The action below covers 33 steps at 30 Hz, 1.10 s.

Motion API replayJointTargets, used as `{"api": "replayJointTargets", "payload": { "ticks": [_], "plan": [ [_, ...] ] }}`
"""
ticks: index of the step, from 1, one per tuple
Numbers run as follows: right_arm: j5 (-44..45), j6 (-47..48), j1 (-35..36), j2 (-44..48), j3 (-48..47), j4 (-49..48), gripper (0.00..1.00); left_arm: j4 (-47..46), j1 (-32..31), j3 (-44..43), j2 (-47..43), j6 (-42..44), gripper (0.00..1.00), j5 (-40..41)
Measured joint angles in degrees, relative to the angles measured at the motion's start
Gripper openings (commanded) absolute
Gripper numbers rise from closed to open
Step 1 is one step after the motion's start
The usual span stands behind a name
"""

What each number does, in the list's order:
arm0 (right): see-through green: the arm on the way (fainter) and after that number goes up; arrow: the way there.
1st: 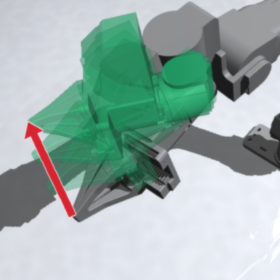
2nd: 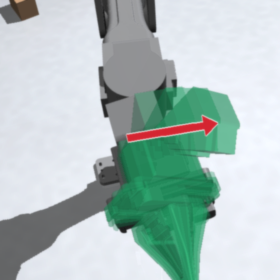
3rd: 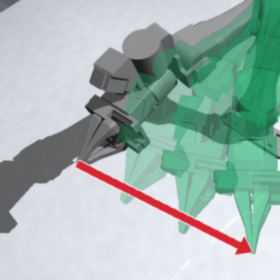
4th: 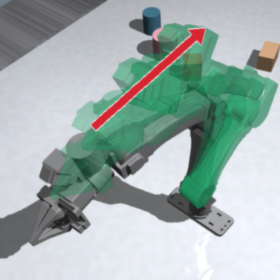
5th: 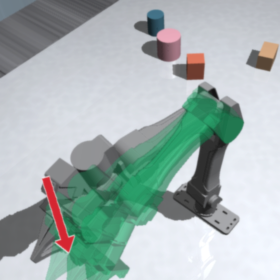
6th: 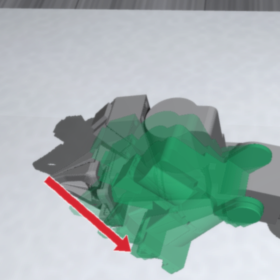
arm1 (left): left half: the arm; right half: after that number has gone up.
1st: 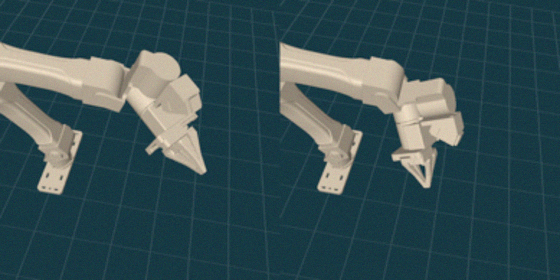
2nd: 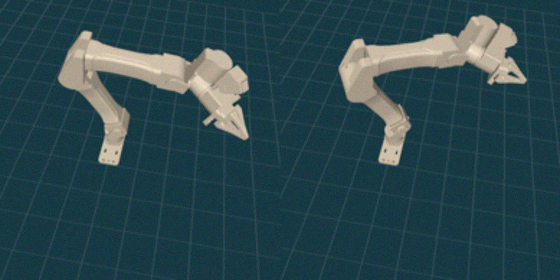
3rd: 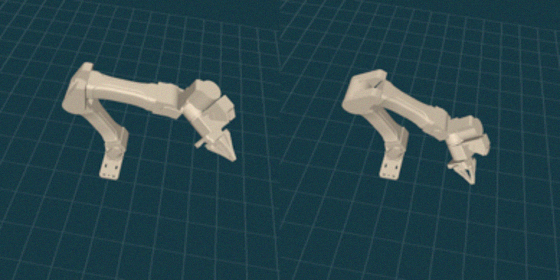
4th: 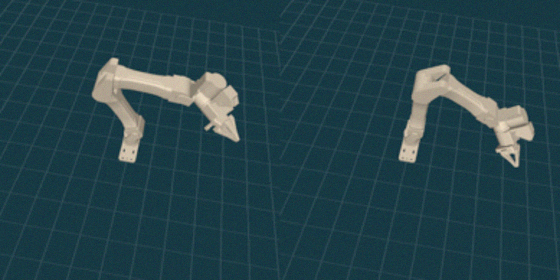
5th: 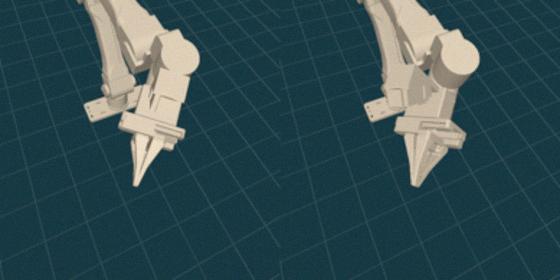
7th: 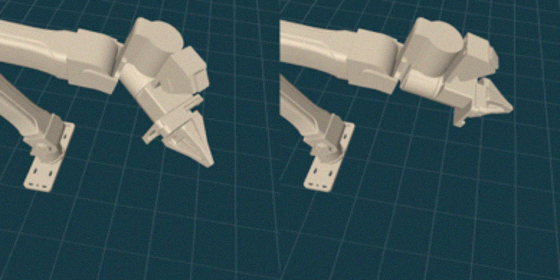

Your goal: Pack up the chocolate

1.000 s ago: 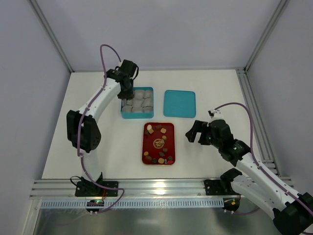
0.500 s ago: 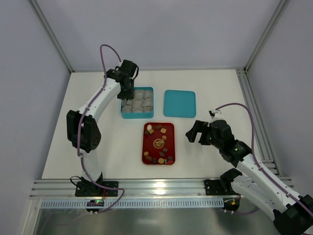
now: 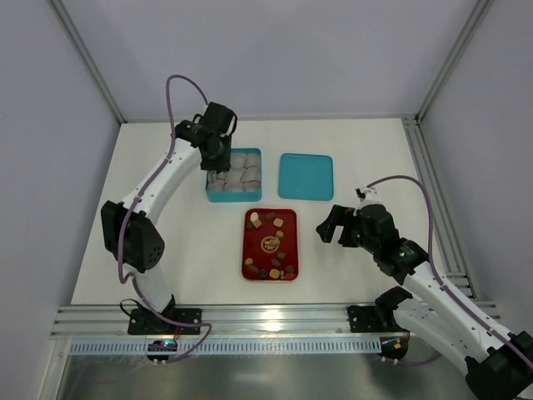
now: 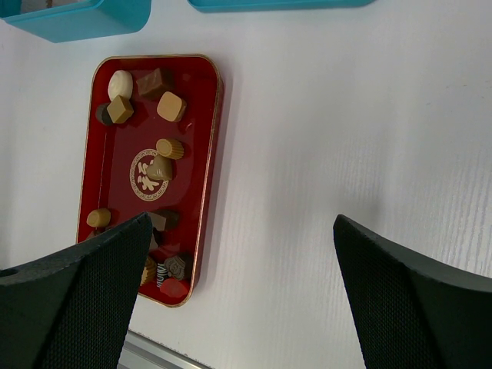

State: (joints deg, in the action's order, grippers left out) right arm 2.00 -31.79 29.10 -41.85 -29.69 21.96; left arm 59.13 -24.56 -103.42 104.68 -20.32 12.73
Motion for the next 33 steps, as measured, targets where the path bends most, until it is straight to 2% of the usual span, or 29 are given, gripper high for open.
{"api": "replayJointTargets", "payload": {
  "ticks": [10, 19, 24, 33],
  "plan": [
    [0.02, 0.02, 0.00, 0.00, 0.00, 0.44, 1.00, 1.20, -12.02, 10.78, -16.04, -1.70, 0.37, -0.15],
    [0.09, -0.02, 0.00, 0.00, 0.00, 0.42, 1.00, 4.31, -23.19, 15.89, -21.38, -4.52, 0.38, 0.13],
    [0.20, -0.04, 0.00, 0.00, 0.00, 0.42, 1.00, 4.96, -25.64, 20.02, -22.38, -5.05, 0.38, 0.59],
    [0.31, -0.09, 0.00, 1.11, 0.11, 0.46, 1.00, 4.70, -26.45, 25.79, -22.38, -5.25, 0.38, 0.07]
  ]
}}
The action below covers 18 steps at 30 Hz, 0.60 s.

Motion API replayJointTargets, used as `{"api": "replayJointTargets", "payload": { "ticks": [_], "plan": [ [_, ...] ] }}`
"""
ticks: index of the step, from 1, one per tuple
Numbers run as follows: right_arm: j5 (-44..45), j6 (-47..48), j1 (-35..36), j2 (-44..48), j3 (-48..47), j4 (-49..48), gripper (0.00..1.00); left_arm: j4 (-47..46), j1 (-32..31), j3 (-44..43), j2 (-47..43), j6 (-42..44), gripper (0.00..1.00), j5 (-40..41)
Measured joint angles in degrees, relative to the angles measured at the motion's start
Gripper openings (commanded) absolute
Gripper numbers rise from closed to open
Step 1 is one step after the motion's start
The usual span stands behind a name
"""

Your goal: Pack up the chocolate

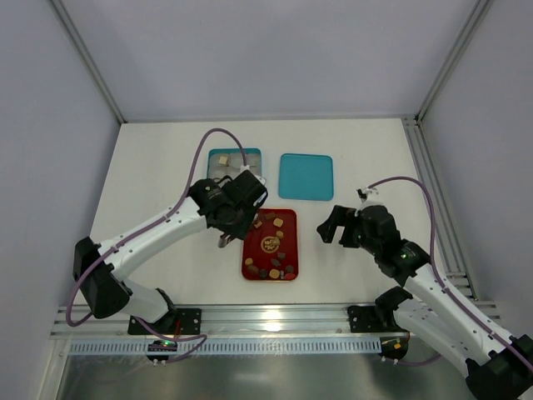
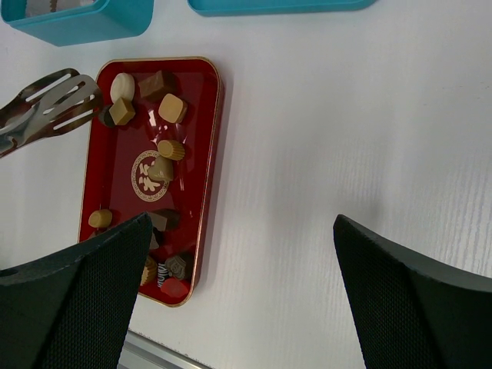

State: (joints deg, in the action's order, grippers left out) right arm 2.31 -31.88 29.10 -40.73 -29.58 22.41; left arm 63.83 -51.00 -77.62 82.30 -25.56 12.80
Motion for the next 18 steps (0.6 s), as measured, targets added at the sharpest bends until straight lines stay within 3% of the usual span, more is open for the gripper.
{"api": "replayJointTargets", "payload": {
  "ticks": [18],
  "plan": [
    [0.09, -0.22, 0.00, 0.76, 1.31, 0.15, 1.00, -1.75, -0.31, 0.79, 2.62, 0.26, 0.38, -0.48]
  ]
}}
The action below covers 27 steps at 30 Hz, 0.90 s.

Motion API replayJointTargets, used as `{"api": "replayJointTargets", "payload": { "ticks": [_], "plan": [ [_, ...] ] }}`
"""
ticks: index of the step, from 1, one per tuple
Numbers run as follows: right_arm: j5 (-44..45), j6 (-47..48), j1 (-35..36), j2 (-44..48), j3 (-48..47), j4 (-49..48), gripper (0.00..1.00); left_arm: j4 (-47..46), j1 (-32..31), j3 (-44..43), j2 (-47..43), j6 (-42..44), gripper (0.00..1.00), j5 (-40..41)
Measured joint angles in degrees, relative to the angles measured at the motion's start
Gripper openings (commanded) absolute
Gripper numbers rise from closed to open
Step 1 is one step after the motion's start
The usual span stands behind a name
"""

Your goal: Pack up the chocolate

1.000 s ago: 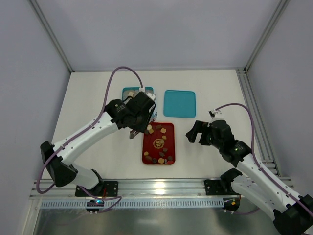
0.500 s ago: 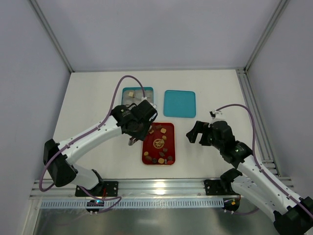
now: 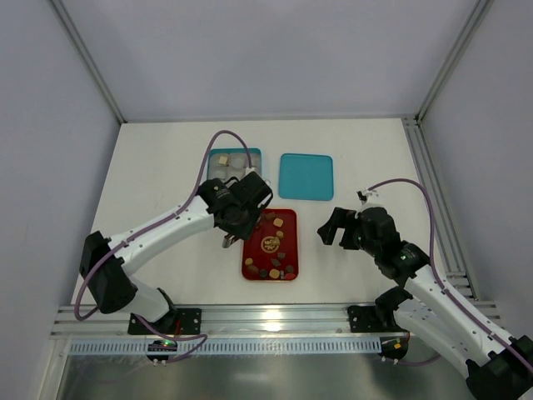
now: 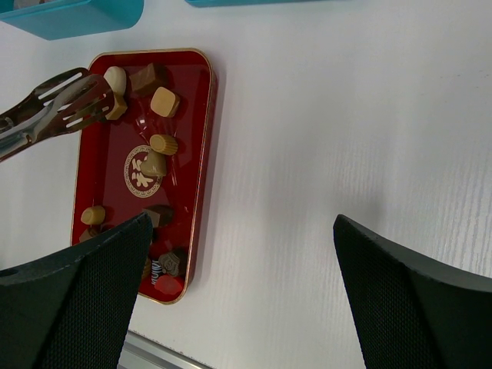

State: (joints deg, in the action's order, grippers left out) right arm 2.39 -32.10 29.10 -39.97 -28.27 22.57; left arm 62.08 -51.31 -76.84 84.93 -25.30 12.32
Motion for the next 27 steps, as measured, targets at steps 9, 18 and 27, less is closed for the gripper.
{"api": "replayJointTargets", "payload": {
  "ticks": [9, 18, 27],
  "plan": [
    [0.02, -0.02, 0.00, 0.26, 0.26, 0.00, 1.00, -0.42, 0.00, 0.39, 0.74, 0.02, 0.38, 0.02],
    [0.02, -0.04, 0.00, 0.72, 0.83, 0.04, 1.00, -0.79, -0.35, 0.48, 1.42, 0.11, 0.38, -0.11],
    [0.04, -0.20, 0.00, 0.74, 1.31, 0.13, 1.00, -0.94, -1.36, 0.48, 2.60, 0.13, 0.38, -0.42]
  ]
}}
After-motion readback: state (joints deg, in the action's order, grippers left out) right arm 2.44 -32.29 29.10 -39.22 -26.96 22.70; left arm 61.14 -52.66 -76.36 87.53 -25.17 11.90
